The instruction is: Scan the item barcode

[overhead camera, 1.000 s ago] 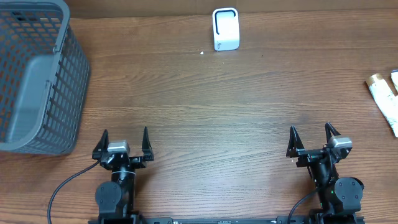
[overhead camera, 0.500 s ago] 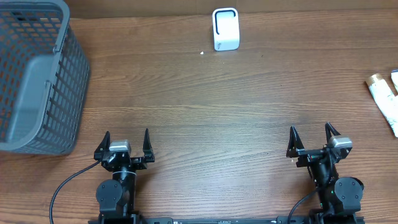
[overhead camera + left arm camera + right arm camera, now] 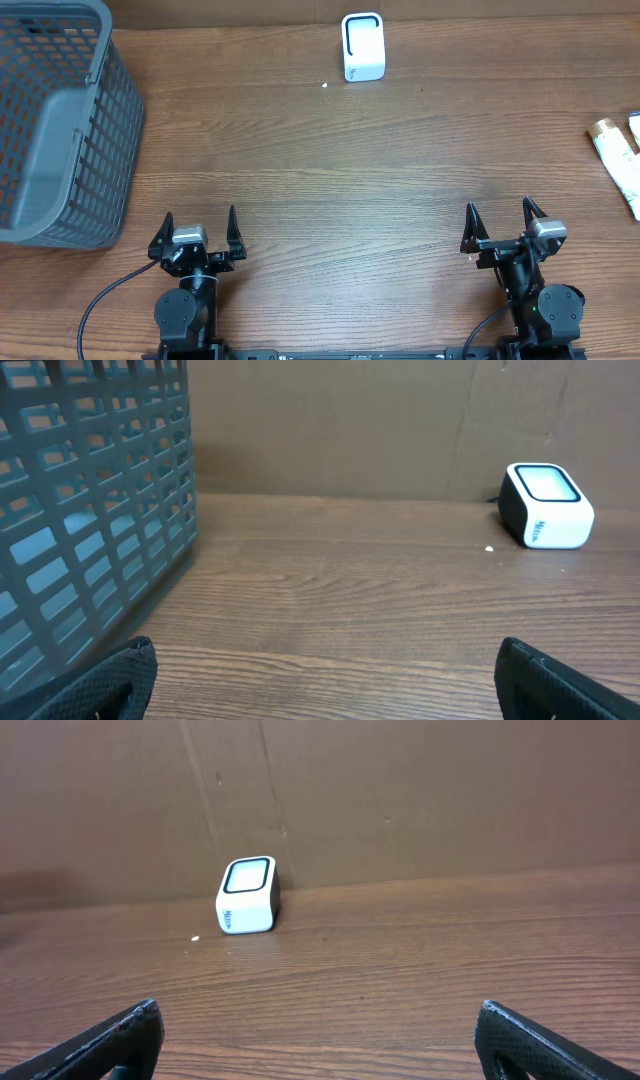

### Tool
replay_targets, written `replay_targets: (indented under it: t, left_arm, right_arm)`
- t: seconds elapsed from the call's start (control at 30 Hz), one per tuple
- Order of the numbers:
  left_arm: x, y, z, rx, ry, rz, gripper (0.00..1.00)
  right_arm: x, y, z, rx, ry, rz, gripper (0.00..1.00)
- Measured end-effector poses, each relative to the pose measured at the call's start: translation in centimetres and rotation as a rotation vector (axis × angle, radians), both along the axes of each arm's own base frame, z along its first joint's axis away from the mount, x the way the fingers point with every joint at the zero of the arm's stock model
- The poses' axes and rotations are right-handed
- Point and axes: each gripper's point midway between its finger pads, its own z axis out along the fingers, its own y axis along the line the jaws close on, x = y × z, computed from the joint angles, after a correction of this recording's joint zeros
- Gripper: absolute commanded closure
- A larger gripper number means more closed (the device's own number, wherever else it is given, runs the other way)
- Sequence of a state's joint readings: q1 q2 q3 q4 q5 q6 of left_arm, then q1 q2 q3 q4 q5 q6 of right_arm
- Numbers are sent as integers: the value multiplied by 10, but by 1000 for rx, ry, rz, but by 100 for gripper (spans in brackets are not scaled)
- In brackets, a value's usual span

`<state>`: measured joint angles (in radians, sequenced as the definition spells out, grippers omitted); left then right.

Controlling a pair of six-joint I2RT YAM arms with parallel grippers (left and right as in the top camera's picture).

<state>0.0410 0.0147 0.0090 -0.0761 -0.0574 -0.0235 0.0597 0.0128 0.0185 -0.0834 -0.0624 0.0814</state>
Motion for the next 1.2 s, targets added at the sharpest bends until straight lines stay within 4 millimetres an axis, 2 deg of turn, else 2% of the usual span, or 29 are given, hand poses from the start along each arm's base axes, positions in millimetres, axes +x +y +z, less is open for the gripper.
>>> replay_targets:
  t: [1.2]
  left_arm:
    - [0,0,0,31,3,-3,0]
  right_arm:
    - [0,0,0,0,0,0,0]
